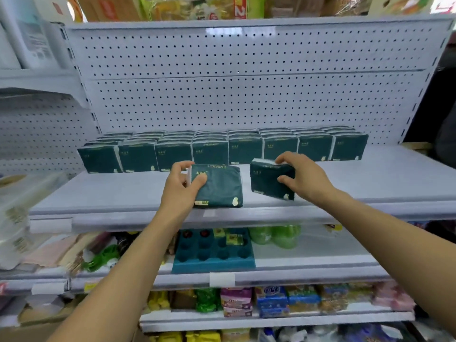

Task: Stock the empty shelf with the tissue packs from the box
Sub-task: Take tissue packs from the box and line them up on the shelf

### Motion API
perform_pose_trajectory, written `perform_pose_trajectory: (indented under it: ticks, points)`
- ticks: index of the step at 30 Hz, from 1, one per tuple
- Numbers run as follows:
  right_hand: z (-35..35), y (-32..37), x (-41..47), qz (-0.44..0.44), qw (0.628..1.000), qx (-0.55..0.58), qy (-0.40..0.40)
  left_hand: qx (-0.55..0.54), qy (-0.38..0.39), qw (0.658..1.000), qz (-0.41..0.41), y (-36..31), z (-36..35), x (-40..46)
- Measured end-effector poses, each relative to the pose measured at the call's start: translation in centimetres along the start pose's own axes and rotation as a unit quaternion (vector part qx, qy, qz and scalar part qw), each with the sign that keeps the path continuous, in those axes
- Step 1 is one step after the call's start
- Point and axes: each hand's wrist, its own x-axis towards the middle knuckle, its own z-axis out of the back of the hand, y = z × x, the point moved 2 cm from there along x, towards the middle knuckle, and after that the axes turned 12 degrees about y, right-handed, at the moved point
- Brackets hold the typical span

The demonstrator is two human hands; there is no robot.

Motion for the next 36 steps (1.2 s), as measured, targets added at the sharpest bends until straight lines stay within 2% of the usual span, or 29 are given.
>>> perform_pose_trajectory:
  ticks: [4,11,22,24,26,27,28,30,31,34,36]
  points:
    - [-1.7,-1.4,5.2,0.021,0.998,-0.051,0.004,-0.02,0.0,1.0,0.006,1.7,0.5,4.1]
    - [-4.3,-2.5,12.2,0.048,0.996,-0.064,-0.03,-0.046,0.037,0.998,0.02,4.1,1.3,9.3]
    - [-5.7,-2.6,15.6,0.052,0.994,-0.078,-0.053,-0.114,0.053,0.991,0.042,4.5,1.1,11.1]
    - [-5.4,-2.3,15.3,0.071,0.989,-0.102,-0.084,-0.121,0.052,0.991,0.039,4.0,0.8,11.1]
    - [-4.5,-1.4,14.5,0.125,0.979,-0.069,-0.143,-0.128,0.059,0.99,0.027,3.2,0.4,11.0]
    - [-3.8,-0.7,13.9,0.147,0.979,-0.012,-0.138,-0.13,0.067,0.989,0.019,2.7,0.0,11.0]
    - [-3.3,0.0,13.3,0.156,0.981,0.062,-0.095,-0.13,0.075,0.989,0.01,2.3,-0.5,10.9]
    - [-2.7,1.1,12.2,0.151,0.972,0.171,0.053,-0.127,0.093,0.987,-0.014,1.3,-2.0,10.9]
    - [-2.6,1.2,11.6,0.152,0.968,0.173,0.097,-0.121,0.103,0.987,-0.025,0.9,-2.9,11.0]
    - [-2.1,-0.7,10.2,0.153,0.967,0.179,0.096,-0.054,0.126,0.989,-0.058,0.0,-5.8,11.4]
    - [-1.5,-3.1,9.4,0.14,0.973,0.169,0.076,0.062,0.103,0.988,-0.098,0.0,-7.1,12.2]
